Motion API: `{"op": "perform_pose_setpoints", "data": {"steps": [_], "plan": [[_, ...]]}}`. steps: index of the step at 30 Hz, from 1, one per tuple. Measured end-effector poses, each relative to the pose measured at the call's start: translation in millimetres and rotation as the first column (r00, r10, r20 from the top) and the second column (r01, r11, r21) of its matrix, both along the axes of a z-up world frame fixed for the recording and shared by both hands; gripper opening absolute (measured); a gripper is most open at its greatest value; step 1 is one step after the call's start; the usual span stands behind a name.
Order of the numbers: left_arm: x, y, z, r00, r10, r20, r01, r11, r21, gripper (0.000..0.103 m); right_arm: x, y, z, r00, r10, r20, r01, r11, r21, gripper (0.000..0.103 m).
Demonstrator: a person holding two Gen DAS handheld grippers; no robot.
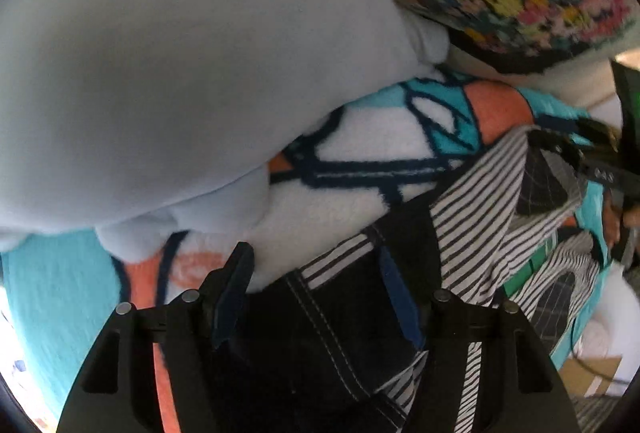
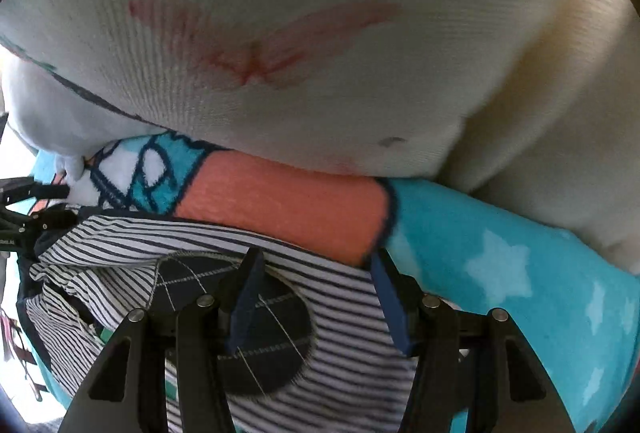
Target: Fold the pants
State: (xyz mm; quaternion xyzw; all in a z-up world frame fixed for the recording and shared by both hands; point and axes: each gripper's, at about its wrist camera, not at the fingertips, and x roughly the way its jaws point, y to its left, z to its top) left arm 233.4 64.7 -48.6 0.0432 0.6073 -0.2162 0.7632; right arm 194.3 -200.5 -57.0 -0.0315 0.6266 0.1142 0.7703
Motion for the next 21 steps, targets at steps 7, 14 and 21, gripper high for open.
{"op": "perform_pose_setpoints", "data": {"steps": [7, 14, 21], "plan": [[-8, -16, -1, 0.993, -0.109, 0.036, 0.105, 0.99, 0.097, 0.063, 7, 19, -11, 0.996, 0.093, -0.016, -0.092, 0.995, 0.046, 0.067], [-16, -19, 9, 0.994, -0.09, 0.064, 0.085, 0.994, 0.073, 0.008, 6, 28, -8, 0.996, 0.055, -0.076, -0.047, 0.993, 0.104, 0.008], [-26, 0, 43, 0.985, 0.009, 0.17, -0.017, 0.999, 0.046, 0.003, 6, 23, 18, 0.998, -0.042, -0.054, 0.05, 0.985, 0.163, 0.007]]}}
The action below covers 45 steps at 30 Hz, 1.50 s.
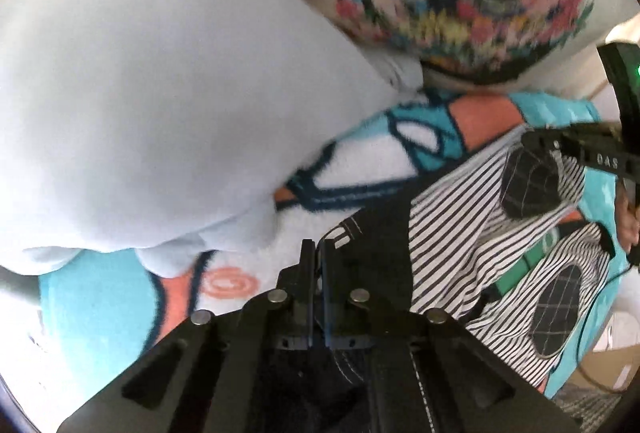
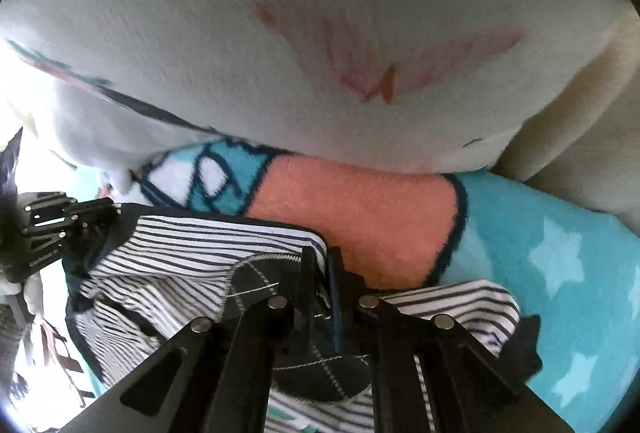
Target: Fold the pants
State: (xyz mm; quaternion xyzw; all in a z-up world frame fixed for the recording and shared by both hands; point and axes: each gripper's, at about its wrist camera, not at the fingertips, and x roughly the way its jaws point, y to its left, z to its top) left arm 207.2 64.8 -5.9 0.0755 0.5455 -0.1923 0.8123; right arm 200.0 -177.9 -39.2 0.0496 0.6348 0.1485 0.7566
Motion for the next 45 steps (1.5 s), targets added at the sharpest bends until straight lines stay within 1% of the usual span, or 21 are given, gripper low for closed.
{"op": "perform_pose_setpoints", "data": {"steps": [3, 5, 8, 11, 14, 16, 20, 22, 26, 29, 31, 32, 33, 34, 35, 36, 37, 40, 43, 44, 45], "plan": [[-16, 7, 23, 0.998, 0.027, 0.061, -0.026, 0.999, -0.021, 0.003, -7, 2, 22, 0.999, -0.011, 0.039, 0.01, 1.0, 0.012, 0.007], [-35, 12, 40, 0.994, 0.045, 0.097, -0.041, 0.998, -0.045, 0.003, -18, 7, 41, 0.997, 0.004, 0.076, -0.004, 1.0, 0.005, 0.007], [-60, 22, 55, 0.989, 0.071, 0.128, -0.061, 0.995, -0.082, 0.003, -40, 13, 67, 0.993, 0.027, 0.113, -0.029, 1.0, 0.01, 0.007], [-81, 22, 63, 0.984, 0.103, 0.148, -0.086, 0.99, -0.115, 0.003, -64, 12, 80, 0.992, 0.038, 0.117, -0.042, 0.999, 0.032, 0.007], [-114, 31, 68, 0.979, 0.137, 0.148, -0.115, 0.982, -0.151, 0.003, -90, 19, 84, 0.993, 0.058, 0.101, -0.064, 0.997, 0.051, 0.007], [-135, 35, 66, 0.976, 0.159, 0.148, -0.135, 0.977, -0.163, 0.003, -109, 16, 85, 0.994, 0.07, 0.086, -0.076, 0.995, 0.062, 0.007], [-169, 39, 54, 0.971, 0.196, 0.137, -0.176, 0.974, -0.145, 0.001, -146, 21, 78, 0.994, 0.1, 0.043, -0.103, 0.992, 0.07, 0.007], [-181, 43, 39, 0.97, 0.225, 0.09, -0.209, 0.964, -0.164, 0.001, -160, 21, 69, 0.995, 0.101, 0.01, -0.101, 0.992, 0.08, 0.007], [-198, 50, 6, 0.957, 0.289, 0.007, -0.285, 0.947, -0.148, 0.001, -183, 16, 51, 0.995, 0.092, -0.031, -0.089, 0.993, 0.078, 0.007], [-209, 61, 1, 0.938, 0.341, -0.054, -0.344, 0.911, -0.228, 0.001, -197, 15, 36, 0.994, 0.097, -0.047, -0.093, 0.994, 0.064, 0.007], [-210, 71, 3, 0.918, 0.386, -0.092, -0.394, 0.866, -0.309, 0.003, -202, 14, 29, 0.994, 0.101, -0.047, -0.099, 0.994, 0.053, 0.007], [-207, 76, 5, 0.909, 0.4, -0.113, -0.414, 0.843, -0.345, 0.01, -204, 13, 28, 0.994, 0.1, -0.046, -0.098, 0.994, 0.053, 0.007], [-204, 81, 6, 0.897, 0.422, -0.128, -0.438, 0.815, -0.379, 0.025, -204, 12, 26, 0.994, 0.097, -0.046, -0.094, 0.994, 0.056, 0.007], [-201, 84, 8, 0.887, 0.442, -0.135, -0.456, 0.794, -0.401, 0.034, -206, 11, 25, 0.995, 0.093, -0.046, -0.09, 0.994, 0.061, 0.007], [-197, 87, 10, 0.877, 0.458, -0.141, -0.472, 0.771, -0.428, 0.048, -208, 10, 25, 0.995, 0.098, -0.031, -0.096, 0.994, 0.058, 0.007], [-193, 89, 12, 0.87, 0.47, -0.15, -0.483, 0.746, -0.459, 0.053, -210, 10, 25, 0.995, 0.098, -0.032, -0.096, 0.994, 0.059, 0.007], [-188, 89, 13, 0.867, 0.472, -0.158, -0.486, 0.732, -0.477, 0.053, -212, 9, 24, 0.994, 0.099, -0.034, -0.097, 0.993, 0.06, 0.007], [-169, 85, 12, 0.854, 0.489, -0.175, -0.507, 0.711, -0.487, 0.058, -219, 8, 22, 0.994, 0.098, -0.046, -0.095, 0.994, 0.057, 0.007], [-150, 79, -1, 0.825, 0.522, -0.217, -0.56, 0.7, -0.444, 0.058, -225, 8, 15, 0.993, 0.098, -0.072, -0.095, 0.994, 0.046, 0.007], [-146, 78, -6, 0.813, 0.532, -0.237, -0.579, 0.695, -0.426, 0.048, -227, 8, 15, 0.992, 0.099, -0.076, -0.096, 0.994, 0.043, 0.007], [-145, 77, -10, 0.808, 0.53, -0.258, -0.588, 0.687, -0.427, 0.02, -228, 6, 17, 0.992, 0.098, -0.078, -0.094, 0.994, 0.047, 0.007]]}}
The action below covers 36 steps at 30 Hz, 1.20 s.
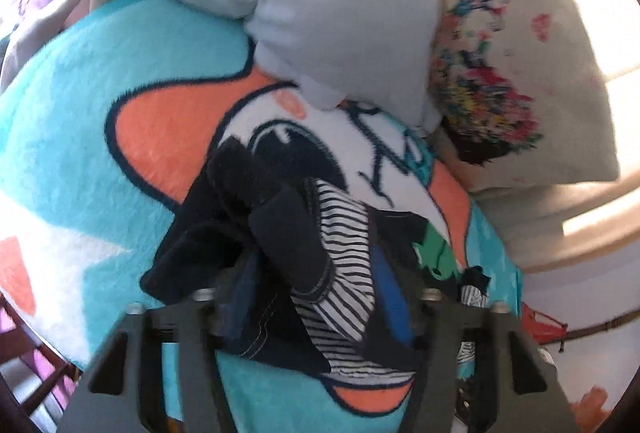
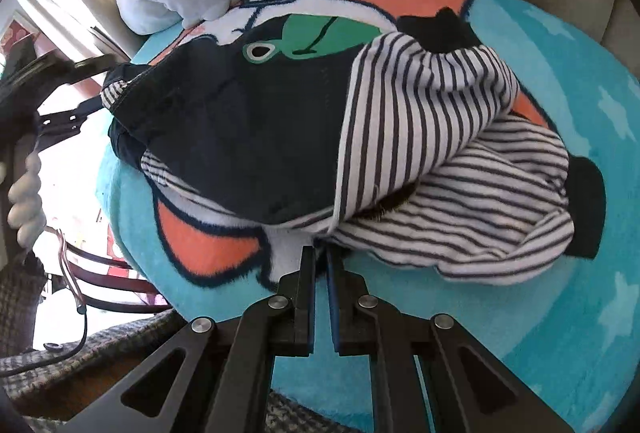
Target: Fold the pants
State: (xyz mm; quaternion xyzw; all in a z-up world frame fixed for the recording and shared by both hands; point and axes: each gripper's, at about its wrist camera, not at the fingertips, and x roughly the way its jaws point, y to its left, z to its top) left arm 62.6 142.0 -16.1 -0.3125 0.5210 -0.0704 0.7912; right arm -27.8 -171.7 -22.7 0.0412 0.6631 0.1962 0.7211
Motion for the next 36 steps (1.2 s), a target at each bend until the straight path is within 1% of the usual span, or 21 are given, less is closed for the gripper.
{"op": "perform_pose_setpoints", "data": {"steps": [1, 4, 5, 6, 8, 9, 13, 15, 16, 17, 18, 19, 20, 22, 24, 27, 30, 33, 34, 35, 36], "plan": [[-1, -1, -4, 1.0, -0.006, -0.016, 0.005, 1.0, -0.016, 0.007, -1, -3, 5, 1.0, -0.005, 0.0, 0.005, 1.0, 0.004, 0.007], [-13, -1, -3, 1.0, 0.004, -0.013, -0.005, 1.0, -0.026, 0.005, 3, -19, 35, 0.996, -0.06, 0.06, 0.06, 0.998, -0.008, 0.01], [-19, 0, 0, 1.0, 0.01, -0.008, -0.01, 1.0, -0.02, 0.005, 7, -24, 43, 0.993, -0.075, 0.087, 0.077, 0.997, -0.016, 0.018], [-26, 1, 2, 1.0, 0.016, -0.004, -0.016, 1.0, -0.021, 0.005, 12, -28, 52, 0.989, -0.089, 0.12, 0.092, 0.995, -0.027, 0.039], [-37, 3, 2, 1.0, 0.025, -0.007, -0.025, 0.999, -0.024, 0.005, 27, -32, 66, 0.973, -0.12, 0.198, 0.133, 0.99, -0.052, 0.068], [-41, 3, 1, 1.0, 0.029, -0.009, -0.029, 0.999, -0.016, 0.005, 36, -31, 69, 0.963, -0.136, 0.232, 0.155, 0.986, -0.064, 0.069], [-45, 6, -17, 0.997, 0.05, -0.058, -0.048, 0.998, 0.041, 0.006, 71, -13, 59, 0.95, -0.137, 0.28, 0.179, 0.975, -0.131, 0.069], [-47, 11, -25, 0.995, 0.064, -0.078, -0.06, 0.997, 0.051, 0.012, 87, 3, 45, 0.956, -0.102, 0.275, 0.157, 0.97, -0.187, 0.069], [-48, 14, -27, 0.994, 0.069, -0.081, -0.065, 0.997, 0.045, 0.013, 93, 12, 33, 0.961, -0.076, 0.268, 0.143, 0.961, -0.239, 0.068], [-51, 18, -27, 0.994, 0.073, -0.081, -0.071, 0.997, 0.029, 0.014, 96, 14, 26, 0.963, -0.061, 0.263, 0.136, 0.951, -0.277, 0.048], [-52, 21, -25, 0.995, 0.072, -0.075, -0.071, 0.997, 0.021, 0.015, 99, 16, 18, 0.966, -0.048, 0.254, 0.13, 0.94, -0.316, 0.011], [-54, 24, -22, 0.995, 0.073, -0.067, -0.071, 0.997, 0.02, 0.015, 100, 13, 15, 0.97, -0.06, 0.236, 0.136, 0.937, -0.32, 0.01], [-56, 28, -19, 0.996, 0.074, -0.058, -0.073, 0.997, 0.024, 0.016, 97, 8, 18, 0.967, -0.09, 0.238, 0.161, 0.942, -0.296, 0.01], [-59, 37, -10, 0.995, 0.086, -0.045, -0.084, 0.996, 0.04, 0.017, 89, -11, 32, 0.954, -0.157, 0.254, 0.218, 0.948, -0.233, 0.007], [-65, 50, 0, 0.993, 0.117, -0.034, -0.115, 0.992, 0.048, 0.021, 79, -27, 44, 0.942, -0.206, 0.263, 0.261, 0.946, -0.194, 0.006], [-71, 65, 14, 0.985, 0.17, -0.008, -0.169, 0.983, 0.077, 0.022, 60, -62, 53, 0.923, -0.304, 0.237, 0.339, 0.932, -0.126, 0.007], [-70, 66, 31, 0.984, 0.174, 0.026, -0.176, 0.979, 0.106, 0.023, 39, -96, 47, 0.9, -0.382, 0.21, 0.416, 0.897, -0.148, 0.007], [-62, 51, 48, 0.99, 0.129, 0.058, -0.136, 0.98, 0.146, 0.025, 15, -132, 39, 0.844, -0.51, 0.165, 0.528, 0.844, -0.09, 0.008], [-58, 45, 53, 0.992, 0.109, 0.069, -0.119, 0.98, 0.158, 0.027, 6, -145, 40, 0.813, -0.564, 0.146, 0.574, 0.818, -0.041, 0.009], [-54, 37, 57, 0.993, 0.087, 0.08, -0.099, 0.98, 0.17, 0.031, 3, -152, 40, 0.794, -0.593, 0.131, 0.599, 0.801, -0.003, 0.02], [-49, 26, 61, 0.995, 0.053, 0.085, -0.068, 0.981, 0.183, 0.033, 1, -158, 40, 0.777, -0.619, 0.117, 0.62, 0.784, 0.028, 0.036]]}}
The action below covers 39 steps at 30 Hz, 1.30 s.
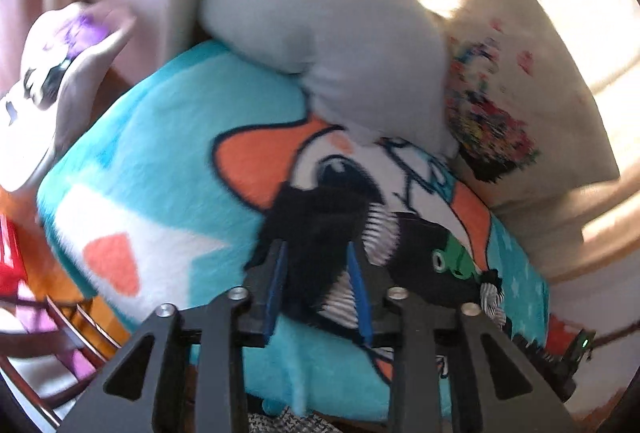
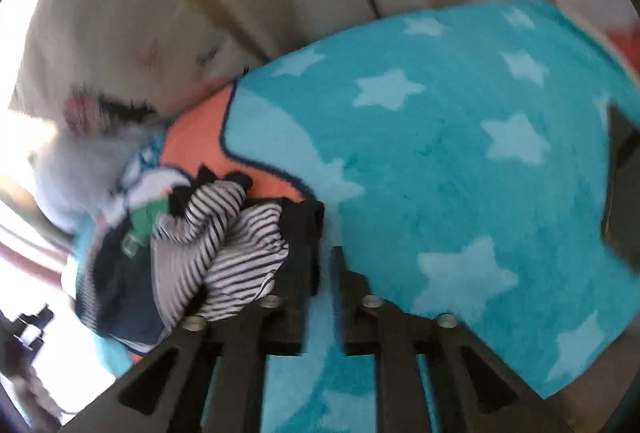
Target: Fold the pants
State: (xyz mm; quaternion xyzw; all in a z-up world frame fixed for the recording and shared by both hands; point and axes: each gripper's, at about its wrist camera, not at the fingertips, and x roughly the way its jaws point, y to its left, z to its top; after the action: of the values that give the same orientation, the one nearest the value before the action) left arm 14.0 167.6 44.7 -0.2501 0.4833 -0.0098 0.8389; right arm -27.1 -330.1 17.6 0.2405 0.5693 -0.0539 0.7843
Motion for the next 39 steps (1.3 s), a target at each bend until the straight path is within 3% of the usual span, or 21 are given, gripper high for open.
{"op": "perform_pose_setpoints", "data": {"steps": [1, 4, 6, 10, 13, 14, 15, 16, 20, 23, 25, 28, 30, 32, 36, 39], "plan": [[4, -9, 2, 1.0, -0.028, 0.0, 0.028, 1.0, 0.006, 0.033, 1, -4, 3, 1.0, -0.024, 0.014, 0.024, 0.999, 0.021, 0.042], [16, -40, 7, 0.993, -0.114, 0.009, 0.114, 0.993, 0.016, 0.035, 17, 13, 18, 0.997, 0.031, 0.074, -0.033, 0.999, 0.016, 0.044], [23, -59, 4, 0.987, -0.16, 0.0, 0.16, 0.987, 0.021, 0.038, 33, 37, 24, 0.991, 0.099, 0.09, -0.1, 0.995, 0.003, 0.058], [37, -93, -19, 0.968, -0.246, -0.045, 0.249, 0.965, 0.087, 0.039, 73, 114, 10, 0.948, 0.315, 0.043, -0.307, 0.942, -0.137, 0.061], [45, -107, -40, 0.956, -0.281, -0.081, 0.29, 0.947, 0.141, 0.039, 89, 145, -12, 0.925, 0.378, -0.039, -0.376, 0.895, -0.238, 0.061], [48, -108, -47, 0.955, -0.28, -0.097, 0.292, 0.944, 0.151, 0.039, 93, 152, -20, 0.921, 0.383, -0.073, -0.388, 0.879, -0.278, 0.044], [51, -108, -55, 0.955, -0.273, -0.12, 0.29, 0.943, 0.161, 0.038, 94, 153, -25, 0.92, 0.381, -0.093, -0.39, 0.87, -0.302, 0.01], [54, -106, -61, 0.954, -0.266, -0.138, 0.286, 0.945, 0.16, 0.038, 95, 152, -30, 0.921, 0.372, -0.113, -0.388, 0.873, -0.296, 0.011], [55, -98, -73, 0.952, -0.262, -0.159, 0.283, 0.951, 0.126, 0.038, 77, 125, -8, 0.955, 0.294, -0.04, -0.293, 0.914, -0.279, 0.011], [56, -96, -77, 0.949, -0.269, -0.166, 0.29, 0.95, 0.119, 0.038, 58, 91, 5, 0.975, 0.224, 0.0, -0.218, 0.948, -0.231, 0.013], [56, -96, -78, 0.948, -0.269, -0.17, 0.291, 0.949, 0.121, 0.038, 43, 58, 6, 0.992, 0.125, 0.0, -0.123, 0.976, -0.178, 0.014], [55, -96, -74, 0.949, -0.264, -0.169, 0.285, 0.952, 0.114, 0.038, 19, 16, 8, 1.0, -0.008, -0.003, 0.007, 0.992, -0.126, 0.031], [55, -96, -68, 0.953, -0.259, -0.16, 0.276, 0.956, 0.095, 0.039, 8, 0, 12, 0.998, -0.062, 0.032, 0.064, 0.995, -0.07, 0.055], [51, -96, -56, 0.956, -0.26, -0.135, 0.273, 0.958, 0.09, 0.038, 3, -9, 13, 0.993, -0.091, 0.07, 0.089, 0.996, 0.029, 0.063], [47, -96, -36, 0.962, -0.26, -0.082, 0.268, 0.958, 0.101, 0.039, 8, -14, -1, 0.985, -0.151, 0.082, 0.128, 0.963, 0.238, 0.072], [46, -94, -36, 0.964, -0.251, -0.085, 0.26, 0.958, 0.123, 0.038, 18, -8, -20, 0.987, -0.154, 0.051, 0.133, 0.949, 0.286, 0.072]]}}
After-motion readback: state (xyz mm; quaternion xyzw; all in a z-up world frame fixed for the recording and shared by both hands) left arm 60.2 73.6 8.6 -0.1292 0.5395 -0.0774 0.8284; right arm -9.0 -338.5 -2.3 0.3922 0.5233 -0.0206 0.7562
